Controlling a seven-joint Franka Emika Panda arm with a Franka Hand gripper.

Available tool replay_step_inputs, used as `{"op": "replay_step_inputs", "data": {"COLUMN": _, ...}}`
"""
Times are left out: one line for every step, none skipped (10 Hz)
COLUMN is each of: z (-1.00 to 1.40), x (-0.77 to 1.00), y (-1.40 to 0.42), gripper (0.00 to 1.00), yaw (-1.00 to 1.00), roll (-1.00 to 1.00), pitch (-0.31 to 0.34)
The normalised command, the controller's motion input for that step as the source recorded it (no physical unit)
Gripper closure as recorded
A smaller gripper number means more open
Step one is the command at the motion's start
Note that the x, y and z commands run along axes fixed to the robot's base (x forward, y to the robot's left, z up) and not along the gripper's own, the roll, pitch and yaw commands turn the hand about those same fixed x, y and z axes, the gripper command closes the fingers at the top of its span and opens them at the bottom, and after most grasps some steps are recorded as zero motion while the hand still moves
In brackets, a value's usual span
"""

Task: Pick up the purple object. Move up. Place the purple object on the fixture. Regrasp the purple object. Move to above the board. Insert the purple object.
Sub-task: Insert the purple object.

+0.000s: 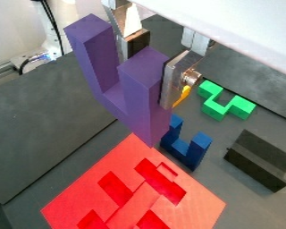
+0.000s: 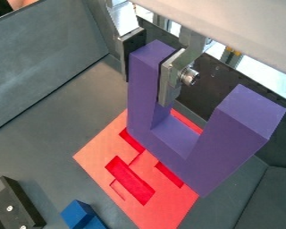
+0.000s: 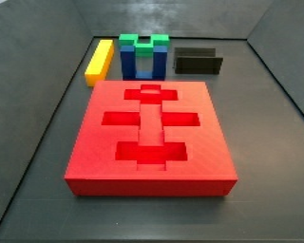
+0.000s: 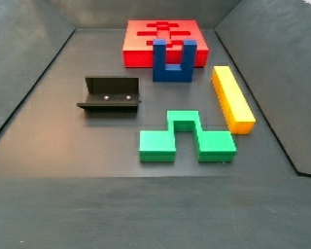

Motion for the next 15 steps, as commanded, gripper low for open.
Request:
{"op": "replay_step_inputs", "data": {"z": -0.34, "x": 0.41, "y": -0.13, "gripper": 1.0, "yaw": -0.05, "roll": -0.22, "pitch": -0.109}}
{"op": "replay_step_inputs", "data": {"z": -0.37, "x": 0.47, "y": -0.21, "gripper": 1.0, "yaw": -0.06, "roll": -0.25, "pitch": -0.153}}
{"op": "replay_step_inputs", "data": {"z": -0.39, "x": 0.36, "y": -0.25, "gripper": 1.0, "yaw": 0.0, "roll": -0.27, "pitch": -0.159}}
{"op": "replay_step_inputs", "data": {"z": -0.36, "x": 0.23, "y": -0.3, "gripper": 1.0, "yaw": 0.0, "roll": -0.29, "pitch": -0.149}}
{"op": "replay_step_inputs", "data": {"z": -0.37, "x": 0.06, "y": -0.45, "gripper": 1.0, "yaw": 0.13, "roll": -0.23, "pitch": -0.103}}
{"op": "replay_step_inputs", "data": {"z": -0.39, "x": 0.0, "y": -0.54, "gripper": 1.0, "yaw": 0.3, "roll": -0.2, "pitch": -0.077}}
{"op": "replay_step_inputs", "data": {"z": -0.38, "x": 0.0, "y": -0.52, "gripper": 1.0, "yaw": 0.36, "roll": -0.19, "pitch": -0.024}}
{"op": "replay_step_inputs", "data": {"z": -0.43, "x": 0.0, "y": -0.47, "gripper": 1.0, "yaw": 0.34, "roll": -0.2, "pitch": -0.051}}
{"op": "replay_step_inputs", "data": {"z": -0.44, "x": 0.0, "y": -0.43, "gripper": 1.0, "yaw": 0.3, "roll": -0.2, "pitch": -0.043}}
{"op": "replay_step_inputs", "data": {"z": -0.46, "x": 0.01, "y": -0.42, "gripper": 1.0, "yaw": 0.18, "roll": -0.19, "pitch": -0.073}}
{"op": "replay_step_inputs", "data": {"z": -0.41, "x": 0.14, "y": -0.31, "gripper": 1.0, "yaw": 0.0, "roll": -0.07, "pitch": -0.107}}
{"op": "replay_step_inputs", "data": {"z": -0.47, "x": 0.04, "y": -0.26, "gripper": 1.0, "yaw": -0.08, "roll": -0.1, "pitch": -0.156}}
{"op": "replay_step_inputs", "data": {"z": -0.39, "x": 0.02, "y": -0.17, "gripper": 1.0, "yaw": -0.14, "roll": -0.18, "pitch": -0.147}}
{"op": "replay_step_inputs", "data": {"z": -0.37, "x": 0.05, "y": -0.15, "gripper": 1.0, "yaw": -0.12, "roll": -0.18, "pitch": -0.127}}
{"op": "replay_step_inputs", "data": {"z": -0.44, "x": 0.13, "y": -0.25, "gripper": 1.0, "yaw": -0.12, "roll": 0.0, "pitch": -0.081}}
